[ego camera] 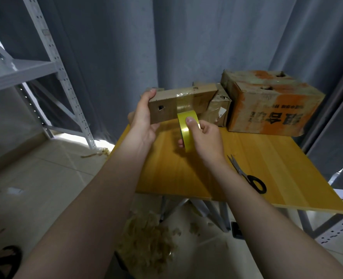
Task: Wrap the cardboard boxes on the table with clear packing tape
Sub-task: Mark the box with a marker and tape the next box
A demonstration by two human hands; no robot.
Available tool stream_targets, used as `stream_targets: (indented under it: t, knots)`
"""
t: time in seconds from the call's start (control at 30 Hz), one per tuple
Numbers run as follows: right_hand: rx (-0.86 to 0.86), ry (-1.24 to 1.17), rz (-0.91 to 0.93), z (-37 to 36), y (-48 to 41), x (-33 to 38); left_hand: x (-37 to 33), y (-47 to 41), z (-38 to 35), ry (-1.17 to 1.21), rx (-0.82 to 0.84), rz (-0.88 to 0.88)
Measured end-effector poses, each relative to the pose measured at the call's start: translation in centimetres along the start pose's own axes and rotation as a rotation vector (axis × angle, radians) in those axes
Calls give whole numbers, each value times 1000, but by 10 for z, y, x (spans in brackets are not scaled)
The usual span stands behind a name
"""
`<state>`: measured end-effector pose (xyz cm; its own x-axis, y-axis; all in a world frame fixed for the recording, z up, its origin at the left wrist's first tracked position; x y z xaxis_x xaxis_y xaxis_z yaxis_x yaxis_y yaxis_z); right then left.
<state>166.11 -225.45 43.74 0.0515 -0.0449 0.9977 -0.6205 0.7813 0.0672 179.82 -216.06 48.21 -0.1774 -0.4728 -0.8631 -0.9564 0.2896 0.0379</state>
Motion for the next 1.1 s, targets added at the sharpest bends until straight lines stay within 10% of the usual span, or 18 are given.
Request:
stream_targets:
  t: [1.1]
  knots:
    - [4, 2, -167, 1, -11, -9, -55, 27, -28, -58, 190, 26]
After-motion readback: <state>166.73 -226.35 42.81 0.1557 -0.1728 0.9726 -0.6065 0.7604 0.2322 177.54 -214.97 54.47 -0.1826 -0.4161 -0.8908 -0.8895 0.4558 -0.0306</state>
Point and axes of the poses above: each hand's wrist, its own y-axis away from the middle knuckle, its own z-axis out of the back of the hand, x = y × z, the point moved 3 cm from there along -y, towards the middle knuckle, and after that the axes turned 13 degrees about -z, right-handed, at the moved point
